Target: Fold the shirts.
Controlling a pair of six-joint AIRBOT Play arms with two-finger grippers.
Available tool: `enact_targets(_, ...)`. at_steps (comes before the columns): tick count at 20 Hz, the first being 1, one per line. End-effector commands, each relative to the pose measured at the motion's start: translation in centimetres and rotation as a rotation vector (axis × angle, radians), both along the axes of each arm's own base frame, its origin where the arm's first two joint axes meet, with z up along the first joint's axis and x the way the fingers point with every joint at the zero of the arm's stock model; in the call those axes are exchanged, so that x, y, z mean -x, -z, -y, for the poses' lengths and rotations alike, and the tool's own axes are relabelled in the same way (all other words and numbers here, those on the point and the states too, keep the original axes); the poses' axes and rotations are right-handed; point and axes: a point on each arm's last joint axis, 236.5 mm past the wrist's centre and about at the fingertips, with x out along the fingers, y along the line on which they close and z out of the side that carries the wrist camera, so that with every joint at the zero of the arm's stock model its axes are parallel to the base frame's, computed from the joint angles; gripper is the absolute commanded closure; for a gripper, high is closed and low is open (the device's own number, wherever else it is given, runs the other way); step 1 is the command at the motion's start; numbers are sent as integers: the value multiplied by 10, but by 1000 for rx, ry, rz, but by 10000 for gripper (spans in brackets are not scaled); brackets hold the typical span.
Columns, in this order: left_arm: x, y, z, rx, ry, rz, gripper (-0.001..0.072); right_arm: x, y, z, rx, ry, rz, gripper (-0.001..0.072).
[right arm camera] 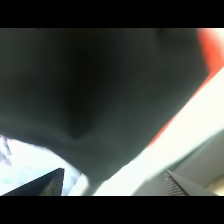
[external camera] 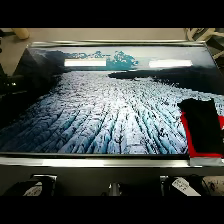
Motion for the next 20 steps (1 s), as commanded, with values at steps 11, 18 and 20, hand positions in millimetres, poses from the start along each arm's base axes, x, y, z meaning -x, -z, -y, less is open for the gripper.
enact_targets(11, 11, 121, -41, -569, -15, -566, 144, -202, -94, -215, 22, -798, 225, 39)
enact_targets(18, 0, 128, -22, -403, -117, -420, 146, -206, -62, -246, -23, -843, 166, 39)
enact_targets(20, 0, 128, -22, -403, -117, -420, 147, -203, -62, -245, -27, -845, 153, 40)
